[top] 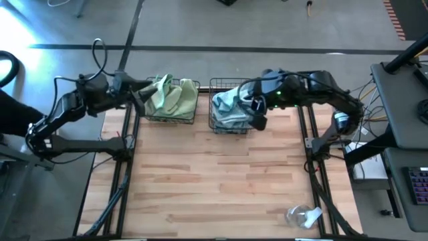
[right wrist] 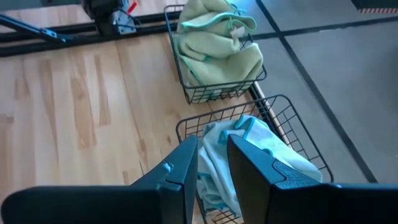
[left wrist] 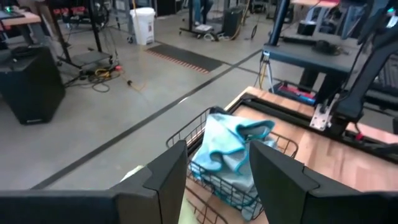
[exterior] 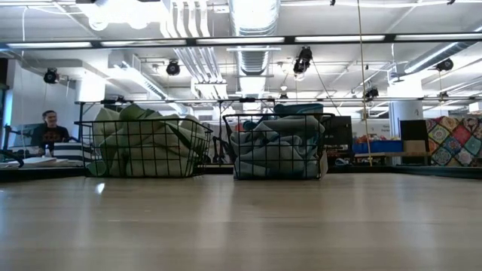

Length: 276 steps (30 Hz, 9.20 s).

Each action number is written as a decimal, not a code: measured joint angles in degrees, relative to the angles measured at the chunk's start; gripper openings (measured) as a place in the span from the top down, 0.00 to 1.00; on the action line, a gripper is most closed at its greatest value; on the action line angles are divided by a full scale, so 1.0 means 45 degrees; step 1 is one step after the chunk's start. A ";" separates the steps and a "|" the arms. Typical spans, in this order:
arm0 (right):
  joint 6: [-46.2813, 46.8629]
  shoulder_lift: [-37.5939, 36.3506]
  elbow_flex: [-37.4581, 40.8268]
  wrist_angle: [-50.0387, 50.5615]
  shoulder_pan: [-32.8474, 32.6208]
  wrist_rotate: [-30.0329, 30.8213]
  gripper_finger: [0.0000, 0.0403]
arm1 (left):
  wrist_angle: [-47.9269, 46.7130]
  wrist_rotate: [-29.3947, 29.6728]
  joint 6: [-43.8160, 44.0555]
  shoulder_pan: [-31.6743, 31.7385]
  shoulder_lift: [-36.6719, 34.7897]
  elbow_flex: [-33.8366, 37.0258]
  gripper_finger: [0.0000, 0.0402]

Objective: Sort microfiber towel by color & place in baskets
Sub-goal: Return to Home Position

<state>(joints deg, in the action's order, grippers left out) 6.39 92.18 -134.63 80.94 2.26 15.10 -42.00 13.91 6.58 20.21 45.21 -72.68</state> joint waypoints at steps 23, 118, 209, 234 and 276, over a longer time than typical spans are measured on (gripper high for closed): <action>0.0238 -0.0504 0.0005 0.2011 -0.0034 -0.0108 0.80 | -0.3815 -0.0257 0.2514 -0.0082 0.0073 -0.2697 0.60; 0.3789 -1.3241 2.5527 -1.9413 -0.0029 -0.0307 0.80 | 1.1904 -0.6994 0.2421 -0.0077 -0.8019 1.3777 0.60; 0.6671 -1.4973 2.9706 -1.9974 -0.0024 0.0319 0.80 | 1.0534 -0.7329 0.2016 -0.0087 -0.8898 1.6026 0.60; 0.6348 -1.5087 2.9706 -1.9949 -0.0024 0.0324 0.80 | 1.0583 -0.7324 0.2037 -0.0077 -0.8840 1.5249 0.60; -0.0449 -2.0069 2.9682 -1.8417 -0.0024 0.0269 0.80 | 1.0554 -0.7320 0.2037 -0.0077 -0.8767 1.5249 0.60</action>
<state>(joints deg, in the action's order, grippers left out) 4.37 1.86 -1.06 -1.93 2.15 16.31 5.50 -19.03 15.75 19.86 5.76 -4.05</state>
